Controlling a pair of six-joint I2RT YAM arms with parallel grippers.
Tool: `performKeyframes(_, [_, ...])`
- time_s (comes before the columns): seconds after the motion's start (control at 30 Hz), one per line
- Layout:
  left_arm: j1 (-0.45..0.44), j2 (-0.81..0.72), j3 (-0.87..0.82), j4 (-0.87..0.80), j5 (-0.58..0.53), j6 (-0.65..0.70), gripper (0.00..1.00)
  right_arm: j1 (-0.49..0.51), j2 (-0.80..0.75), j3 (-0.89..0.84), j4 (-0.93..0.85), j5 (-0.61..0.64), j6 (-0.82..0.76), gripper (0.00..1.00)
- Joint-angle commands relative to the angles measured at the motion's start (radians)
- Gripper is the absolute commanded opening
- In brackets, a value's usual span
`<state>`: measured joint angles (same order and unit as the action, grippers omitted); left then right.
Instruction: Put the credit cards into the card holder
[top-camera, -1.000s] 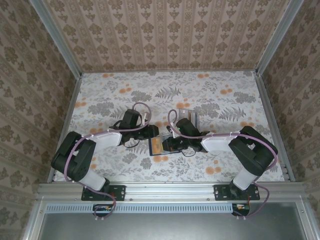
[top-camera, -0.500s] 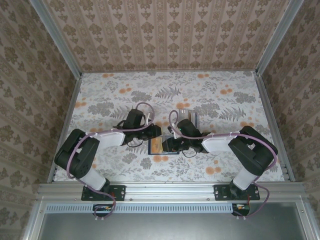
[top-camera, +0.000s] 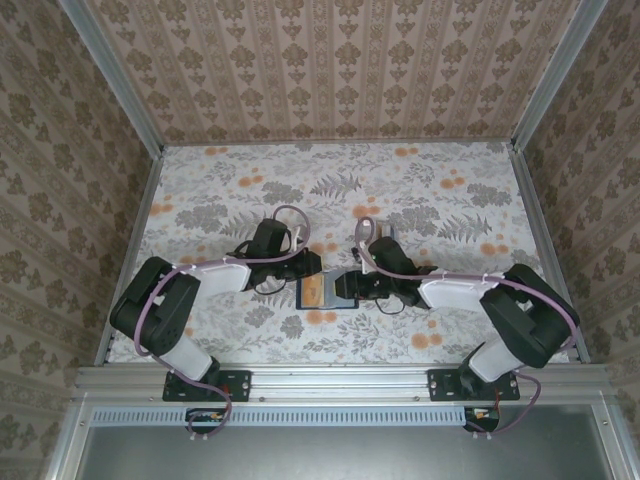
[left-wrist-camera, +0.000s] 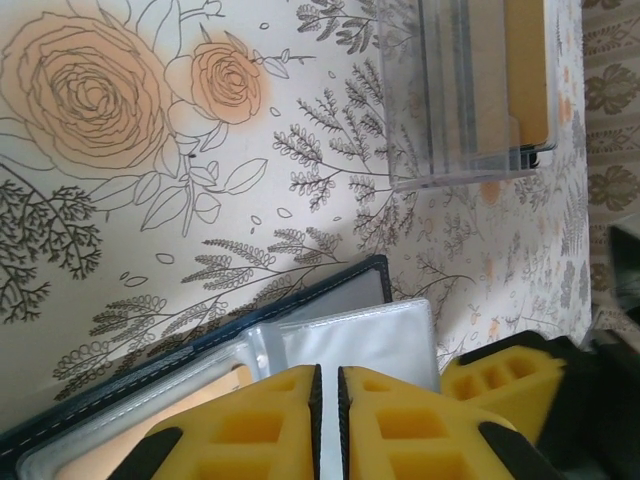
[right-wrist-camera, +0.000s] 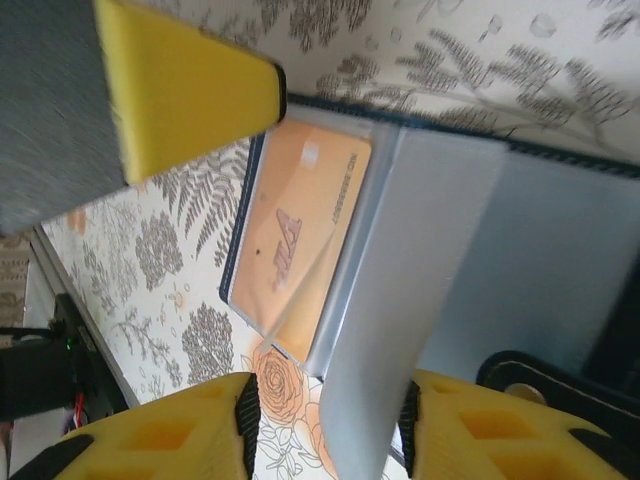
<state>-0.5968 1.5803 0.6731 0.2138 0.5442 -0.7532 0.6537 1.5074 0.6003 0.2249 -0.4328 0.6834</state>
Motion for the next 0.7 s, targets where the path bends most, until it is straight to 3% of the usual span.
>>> performKeyframes(0.0, [-0.003,0.006,0.008,-0.021,-0.010,0.043,0.15,-0.009,-0.037,-0.018,-0.071,0.044,-0.016,0.38])
performKeyframes(0.13, [-0.005,0.009,0.016,-0.042,-0.010,0.061,0.15,-0.016,-0.026,-0.028,-0.036,0.029,-0.009,0.19])
performKeyframes(0.23, [-0.005,0.008,0.008,-0.029,-0.009,0.057,0.15,-0.017,-0.006,-0.029,0.006,0.004,0.000,0.13])
performKeyframes(0.43, [0.001,-0.003,-0.007,-0.018,-0.014,0.053,0.15,-0.017,0.012,-0.034,0.095,-0.044,0.021,0.13])
performKeyframes(0.67, [0.009,-0.001,-0.018,0.001,-0.001,0.036,0.16,-0.017,0.080,-0.009,0.173,-0.108,0.049,0.21])
